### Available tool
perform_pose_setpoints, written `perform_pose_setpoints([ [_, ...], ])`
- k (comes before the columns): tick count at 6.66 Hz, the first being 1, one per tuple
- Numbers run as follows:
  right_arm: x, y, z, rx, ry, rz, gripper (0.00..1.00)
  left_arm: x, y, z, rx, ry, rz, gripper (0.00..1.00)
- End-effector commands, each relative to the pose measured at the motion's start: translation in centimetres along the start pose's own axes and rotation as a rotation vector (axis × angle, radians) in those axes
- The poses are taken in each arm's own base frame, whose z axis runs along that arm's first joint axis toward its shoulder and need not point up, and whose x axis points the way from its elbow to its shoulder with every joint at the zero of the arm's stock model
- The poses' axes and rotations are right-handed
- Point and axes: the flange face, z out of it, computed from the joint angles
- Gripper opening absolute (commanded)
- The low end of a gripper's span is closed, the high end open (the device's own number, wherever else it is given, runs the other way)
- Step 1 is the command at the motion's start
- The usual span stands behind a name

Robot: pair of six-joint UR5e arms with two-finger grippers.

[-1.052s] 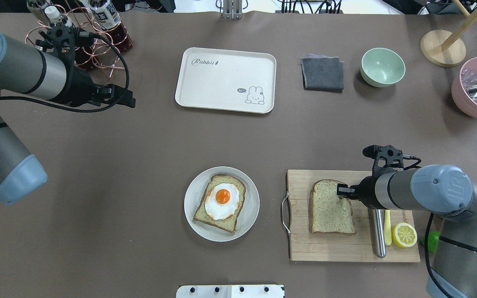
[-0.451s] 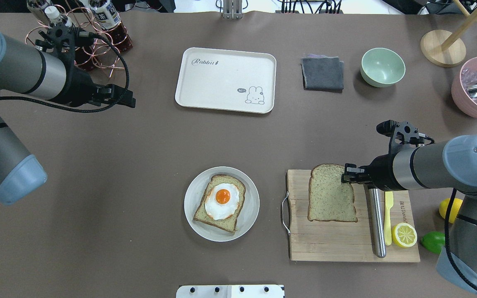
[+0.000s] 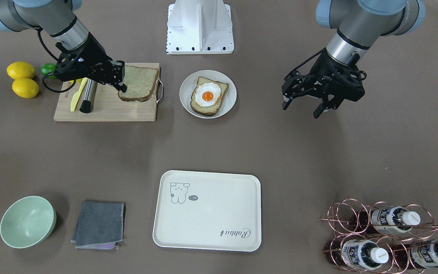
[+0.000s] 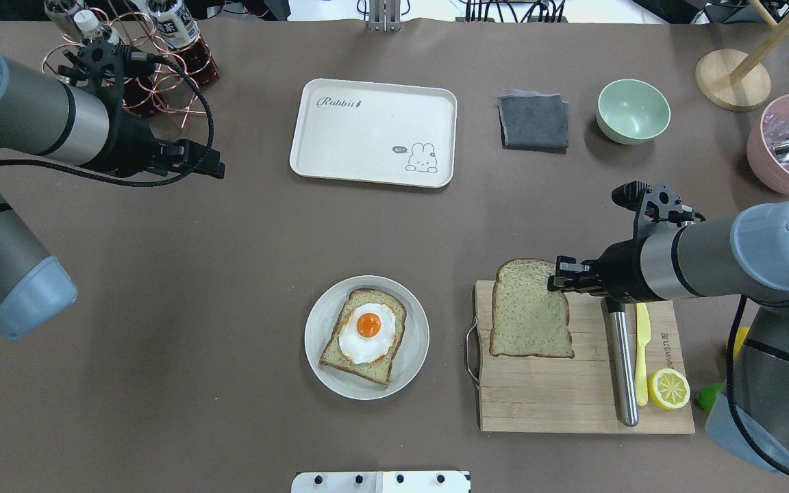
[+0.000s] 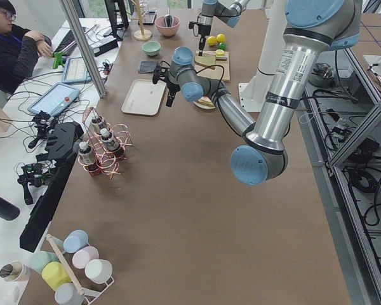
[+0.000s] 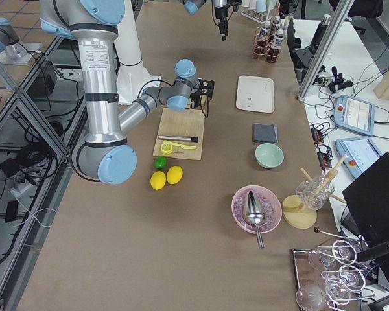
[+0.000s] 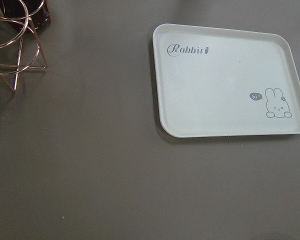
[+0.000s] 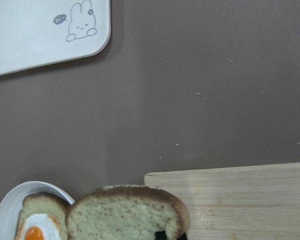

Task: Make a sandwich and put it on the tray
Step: 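Lift the bread slice with the right gripper and carry it over the egg toast, then lower the bread slice onto the egg toast and open the right gripper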

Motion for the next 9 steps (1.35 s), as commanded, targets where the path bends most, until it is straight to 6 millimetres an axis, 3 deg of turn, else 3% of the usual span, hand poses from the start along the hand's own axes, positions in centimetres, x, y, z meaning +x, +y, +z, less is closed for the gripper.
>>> perform_pose_setpoints([
  [1, -7.2, 1.3, 2.3, -0.006, -0.024, 0.085, 0.00, 0.0, -0.1, -0.1, -0.001, 0.003, 0.005, 0.97],
  [2, -10.5, 3.7, 3.8, 0.028, -0.026, 0.139, 0.00, 0.0, -0.2, -0.1, 0.000, 0.001, 0.005, 0.97],
  [4, -13.6, 9.0, 7.5, 0.065, -0.033, 0.175, 0.00, 0.0, -0.2, -0.2, 0.000, 0.004, 0.006, 0.97],
  [5, -14.6, 9.9, 8.8, 0.083, -0.035, 0.180, 0.00, 0.1, -0.2, -0.3, 0.001, 0.006, 0.006, 0.97],
  [9, -15.2, 8.9, 10.9, 0.106, -0.012, 0.178, 0.00, -0.1, -0.3, 0.1, -0.003, 0.000, 0.003, 0.97],
])
